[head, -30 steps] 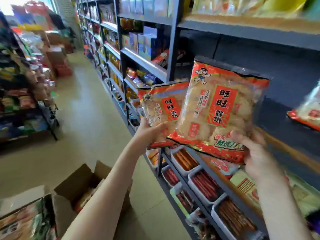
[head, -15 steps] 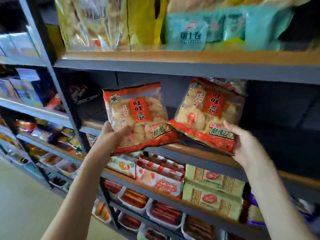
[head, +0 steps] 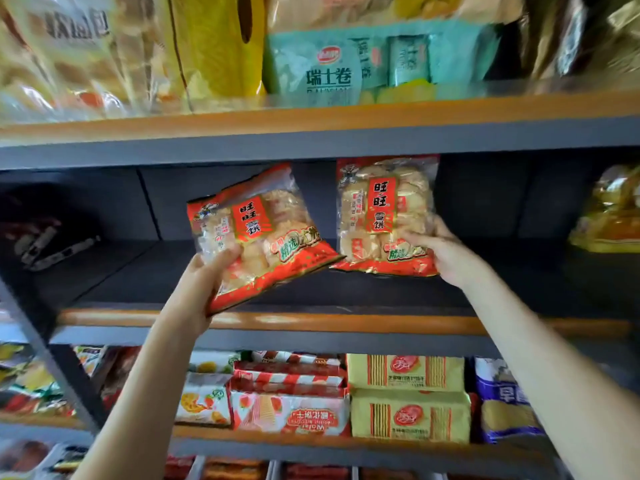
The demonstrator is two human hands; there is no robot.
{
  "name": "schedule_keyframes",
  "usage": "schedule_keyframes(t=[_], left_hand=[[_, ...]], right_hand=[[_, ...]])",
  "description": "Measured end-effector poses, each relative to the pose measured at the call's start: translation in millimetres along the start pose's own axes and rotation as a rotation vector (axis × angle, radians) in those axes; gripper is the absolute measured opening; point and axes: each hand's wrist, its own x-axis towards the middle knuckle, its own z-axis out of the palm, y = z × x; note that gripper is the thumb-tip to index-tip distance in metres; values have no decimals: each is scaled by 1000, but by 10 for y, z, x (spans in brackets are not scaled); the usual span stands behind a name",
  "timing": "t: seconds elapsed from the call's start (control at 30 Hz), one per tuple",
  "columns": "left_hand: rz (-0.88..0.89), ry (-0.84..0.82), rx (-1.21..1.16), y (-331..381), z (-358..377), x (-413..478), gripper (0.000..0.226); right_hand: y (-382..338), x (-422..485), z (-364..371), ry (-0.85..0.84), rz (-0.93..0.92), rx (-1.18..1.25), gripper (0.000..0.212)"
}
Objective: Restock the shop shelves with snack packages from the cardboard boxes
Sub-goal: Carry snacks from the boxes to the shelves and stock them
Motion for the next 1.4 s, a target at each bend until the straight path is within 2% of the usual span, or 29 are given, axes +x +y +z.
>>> schedule_keyframes(t=[0.07, 0.13, 0.2, 0.27, 0.33, 0.4, 0.47, 0.53, 0.57, 0.63, 0.67, 0.7, 0.73, 0.8, 0.87, 0.9, 0.97, 1.03, 1.17, 1.4], left_hand=[[29, 1, -19, -43, 77, 59, 49], [50, 2, -20, -79, 128, 124, 47], [62, -16, 2, -96, 178, 169, 50], [66, -17, 8, -102, 247, 211, 62], [91, -17, 46, -110, 356, 234, 55], [117, -49, 97, -120, 490, 238, 43], [114, -111, 142, -127, 621, 250, 45], [109, -178, 181, -132, 745, 262, 49], [113, -212, 208, -151, 804, 281, 50], [134, -262, 277, -190, 948, 313, 52], [146, -283, 298, -192, 1034, 317, 51], [154, -308, 329, -209, 1113, 336, 50], [159, -329, 356, -223, 1185, 353, 49], [153, -392, 426, -272, 1297, 427, 48], [141, -418, 522, -341, 1413, 501, 51], [135, -400, 620, -377, 1471, 540, 57], [119, -299, 916, -449, 1593, 586, 78], [94, -266, 1024, -512, 1676, 592, 87], [53, -357, 821, -563, 1698, 657, 94], [-25, -322, 715, -684, 1681, 744, 116]], right_hand=[[48, 148, -60, 14, 27, -159, 73], [97, 311, -158, 100, 74, -376, 70], [137, 438, -257, 184, 97, -507, 53], [155, 522, -295, 192, 76, -567, 35], [140, 543, -303, 183, 54, -627, 32], [123, 532, -324, 208, 60, -672, 45], [93, 485, -332, 241, 77, -699, 77], [57, 412, -323, 290, 37, -742, 87], [32, 357, -313, 328, -19, -744, 80], [-51, 207, -274, 392, -167, -633, 46], [-94, 124, -243, 378, -205, -524, 31], [-141, 35, -200, 309, -195, -439, 24], [-167, -39, -170, 201, -143, -414, 28], [-161, -150, -117, 34, 7, -575, 57], [-89, -217, -106, 56, 60, -763, 89], [-62, -244, -109, 94, 48, -801, 97], [-29, -293, -135, 141, 18, -801, 101], [-40, -315, -160, 151, 25, -820, 101], [-60, -280, -130, 156, 73, -855, 100], [-14, -254, -87, 220, 46, -866, 92]])
